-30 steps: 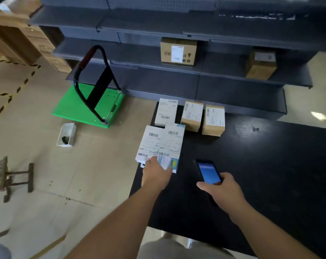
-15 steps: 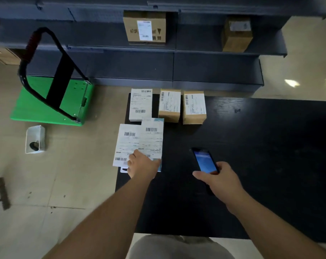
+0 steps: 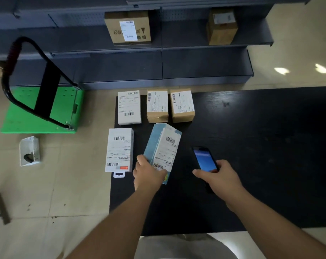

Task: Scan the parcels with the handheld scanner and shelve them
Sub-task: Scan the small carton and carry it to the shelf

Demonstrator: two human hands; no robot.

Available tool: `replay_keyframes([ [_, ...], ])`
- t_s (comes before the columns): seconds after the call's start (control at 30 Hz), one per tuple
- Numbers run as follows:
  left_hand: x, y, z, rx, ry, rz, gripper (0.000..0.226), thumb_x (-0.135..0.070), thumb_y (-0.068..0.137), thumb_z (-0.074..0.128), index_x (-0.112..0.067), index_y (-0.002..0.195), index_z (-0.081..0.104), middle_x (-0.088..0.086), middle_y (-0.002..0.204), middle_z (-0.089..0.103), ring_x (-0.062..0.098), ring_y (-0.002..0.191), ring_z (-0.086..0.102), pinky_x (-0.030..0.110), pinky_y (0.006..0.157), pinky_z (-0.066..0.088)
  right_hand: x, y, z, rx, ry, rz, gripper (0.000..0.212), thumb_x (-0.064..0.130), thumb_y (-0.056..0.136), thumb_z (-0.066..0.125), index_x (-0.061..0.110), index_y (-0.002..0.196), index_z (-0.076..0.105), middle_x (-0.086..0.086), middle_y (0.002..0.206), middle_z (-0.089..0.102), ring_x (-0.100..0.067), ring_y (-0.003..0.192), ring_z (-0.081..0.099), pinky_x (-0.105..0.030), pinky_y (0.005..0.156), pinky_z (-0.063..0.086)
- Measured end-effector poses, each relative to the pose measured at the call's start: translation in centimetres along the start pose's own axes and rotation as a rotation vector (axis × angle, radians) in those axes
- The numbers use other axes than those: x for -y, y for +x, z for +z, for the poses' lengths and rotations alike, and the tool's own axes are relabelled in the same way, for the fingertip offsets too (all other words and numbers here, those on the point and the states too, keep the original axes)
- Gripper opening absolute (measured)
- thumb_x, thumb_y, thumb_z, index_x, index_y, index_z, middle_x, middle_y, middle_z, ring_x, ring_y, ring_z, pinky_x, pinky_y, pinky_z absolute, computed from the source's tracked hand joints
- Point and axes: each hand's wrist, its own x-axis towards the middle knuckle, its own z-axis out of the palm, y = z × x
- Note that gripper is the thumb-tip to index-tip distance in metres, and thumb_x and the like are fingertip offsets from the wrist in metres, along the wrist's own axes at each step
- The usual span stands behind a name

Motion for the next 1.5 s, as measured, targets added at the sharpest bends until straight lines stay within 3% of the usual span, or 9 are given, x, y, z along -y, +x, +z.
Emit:
replay_keyframes([
  [0.1,0.1,0.2,-0.4,0.028,-0.015,0.022,0.082,-0.034,0.077,0.087,-0.024,0.135,0.029,0.007,0.138,0.046,0.033,0.13,0.043,0.056,0.103,0.052,-0.6,-0.3,-0.1,-0.009,0.006,0.011,0.099,0.047,0.076,0.09,0.017,0.154,0.038,0.004,0.106,0.061,-0.013,0.092,0.063,-0.032,0.075,0.054],
  [0.17,0.2,0.2,-0.7,0.061,-0.026,0.026,0.106,-0.035,0.078,0.089,-0.023,0.157,0.018,0.01,0.149,0.041,0.037,0.14,0.039,0.059,0.11,0.046,-1.0,-0.7,0.0,-0.009,0.004,0.016,0.097,0.048,0.076,0.09,0.017,0.153,0.039,0.004,0.107,0.06,-0.014,0.093,0.063,-0.034,0.077,0.055],
  [0.23,0.5,0.2,-0.7,0.089,-0.034,0.017,0.119,-0.037,0.078,0.091,-0.022,0.164,0.01,0.01,0.154,0.038,0.039,0.145,0.035,0.06,0.113,0.042,-1.2,-1.3,0.1,-0.007,0.006,0.019,0.097,0.048,0.076,0.09,0.018,0.153,0.039,0.004,0.107,0.059,-0.014,0.093,0.063,-0.033,0.075,0.054],
  [0.53,2.1,-1.4,0.2,0.121,-0.12,0.041,0.118,-0.048,0.069,0.094,-0.021,0.159,0.024,0.008,0.143,0.043,0.034,0.133,0.05,0.058,0.106,0.053,-2.2,-4.3,0.4,-0.006,0.025,-0.012,0.1,0.046,0.078,0.089,0.016,0.156,0.035,0.005,0.107,0.058,-0.009,0.091,0.059,-0.027,0.068,0.048],
  [0.73,1.8,-3.5,-0.1,0.084,-0.234,0.088,0.111,-0.038,0.066,0.098,-0.024,0.151,0.028,0.005,0.14,0.045,0.029,0.128,0.055,0.054,0.103,0.056,-2.9,-6.1,-0.5,-0.011,0.033,-0.059,0.103,0.047,0.077,0.09,0.018,0.157,0.033,0.008,0.105,0.055,-0.009,0.09,0.056,-0.033,0.08,0.049],
  [1.03,-0.3,-9.1,-1.1,-0.132,-0.31,0.208,0.115,-0.035,0.062,0.098,-0.026,0.152,0.026,0.001,0.14,0.04,0.029,0.136,0.046,0.056,0.11,0.05,-2.7,-9.2,-5.4,0.121,-0.012,-0.255,0.098,0.049,0.072,0.092,0.019,0.151,0.041,-0.001,0.128,0.058,-0.019,0.11,0.06,-0.038,0.092,0.054],
  [1.13,-0.7,-11.0,-1.0,-0.209,-0.32,0.243,0.113,-0.033,0.064,0.097,-0.024,0.152,0.028,0.001,0.141,0.041,0.029,0.137,0.044,0.055,0.111,0.048,-3.2,-10.4,-6.8,0.172,-0.009,-0.334,0.1,0.046,0.076,0.09,0.017,0.155,0.037,0.005,0.121,0.055,-0.013,0.105,0.057,-0.033,0.087,0.047],
  [1.3,-1.1,-12.9,-1.1,-0.285,-0.331,0.284,0.111,-0.03,0.064,0.098,-0.024,0.151,0.029,0.001,0.144,0.04,0.027,0.139,0.041,0.056,0.111,0.049,-3.9,-12.0,-8.5,0.196,-0.031,-0.376,0.095,0.048,0.075,0.089,0.02,0.152,0.041,0.0,0.137,0.053,-0.019,0.117,0.055,-0.035,0.089,0.047],
  [1.5,-1.1,-13.4,-2.3,-0.32,-0.335,0.314,0.109,-0.029,0.066,0.097,-0.022,0.152,0.03,0.002,0.139,0.041,0.029,0.134,0.043,0.055,0.108,0.048,-3.5,-13.4,-8.9,0.187,-0.049,-0.409,0.088,0.045,0.077,0.09,0.02,0.149,0.045,0.0,0.138,0.053,-0.019,0.116,0.054,-0.034,0.089,0.046],
])
